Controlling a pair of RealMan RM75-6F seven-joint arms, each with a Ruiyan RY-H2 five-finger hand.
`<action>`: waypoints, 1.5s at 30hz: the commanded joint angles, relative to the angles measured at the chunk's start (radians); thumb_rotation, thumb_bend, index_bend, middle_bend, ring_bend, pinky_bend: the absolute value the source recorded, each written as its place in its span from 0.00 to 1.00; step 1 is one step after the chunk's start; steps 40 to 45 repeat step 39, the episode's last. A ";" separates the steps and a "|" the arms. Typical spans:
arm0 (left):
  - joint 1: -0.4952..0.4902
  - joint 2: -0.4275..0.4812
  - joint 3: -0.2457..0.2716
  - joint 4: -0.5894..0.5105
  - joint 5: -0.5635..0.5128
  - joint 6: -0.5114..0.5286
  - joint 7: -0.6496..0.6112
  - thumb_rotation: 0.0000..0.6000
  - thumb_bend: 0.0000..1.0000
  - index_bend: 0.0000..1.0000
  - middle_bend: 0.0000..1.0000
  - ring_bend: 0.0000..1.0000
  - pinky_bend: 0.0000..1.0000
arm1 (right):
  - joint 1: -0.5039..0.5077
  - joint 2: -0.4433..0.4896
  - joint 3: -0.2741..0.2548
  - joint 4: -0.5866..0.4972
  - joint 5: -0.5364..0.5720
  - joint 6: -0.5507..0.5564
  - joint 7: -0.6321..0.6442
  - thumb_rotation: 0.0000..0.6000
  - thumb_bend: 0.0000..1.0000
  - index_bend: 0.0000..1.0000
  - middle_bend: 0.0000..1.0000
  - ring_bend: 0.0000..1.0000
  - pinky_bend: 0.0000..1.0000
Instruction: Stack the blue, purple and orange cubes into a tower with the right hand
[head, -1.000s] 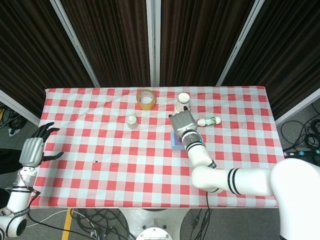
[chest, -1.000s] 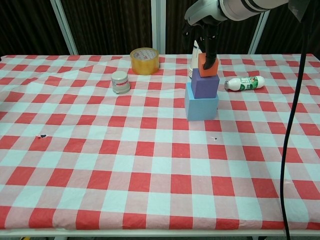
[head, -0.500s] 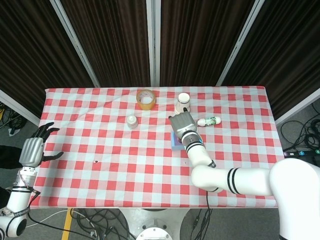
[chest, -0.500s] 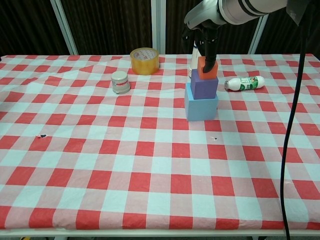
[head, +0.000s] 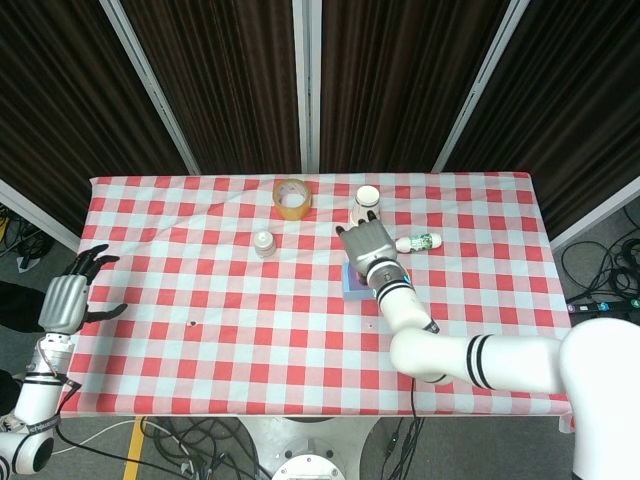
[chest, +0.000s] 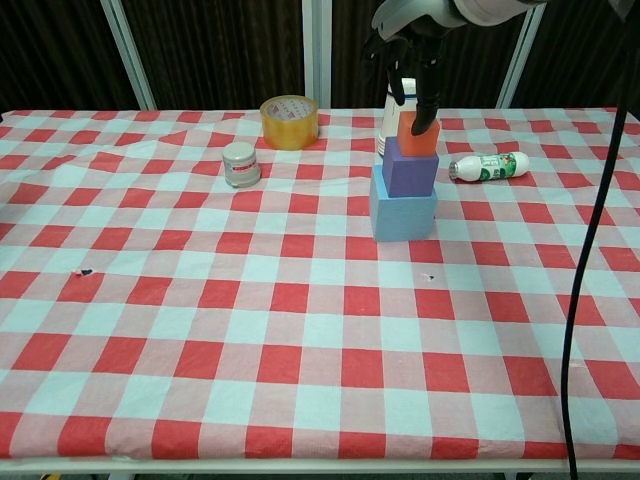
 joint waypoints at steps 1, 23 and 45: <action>0.000 0.000 0.000 0.000 0.000 -0.001 -0.001 1.00 0.11 0.31 0.24 0.16 0.29 | -0.049 0.118 0.029 -0.143 -0.114 0.036 0.070 1.00 0.06 0.11 0.29 0.11 0.02; -0.004 0.008 0.012 -0.029 0.042 0.049 0.066 1.00 0.11 0.31 0.24 0.16 0.29 | -0.950 -0.035 -0.329 0.041 -1.206 0.764 0.587 1.00 0.04 0.09 0.19 0.02 0.00; -0.009 0.013 0.022 -0.065 0.056 0.066 0.211 1.00 0.11 0.31 0.24 0.16 0.29 | -1.038 -0.059 -0.210 0.125 -1.307 0.657 0.635 1.00 0.04 0.09 0.18 0.01 0.00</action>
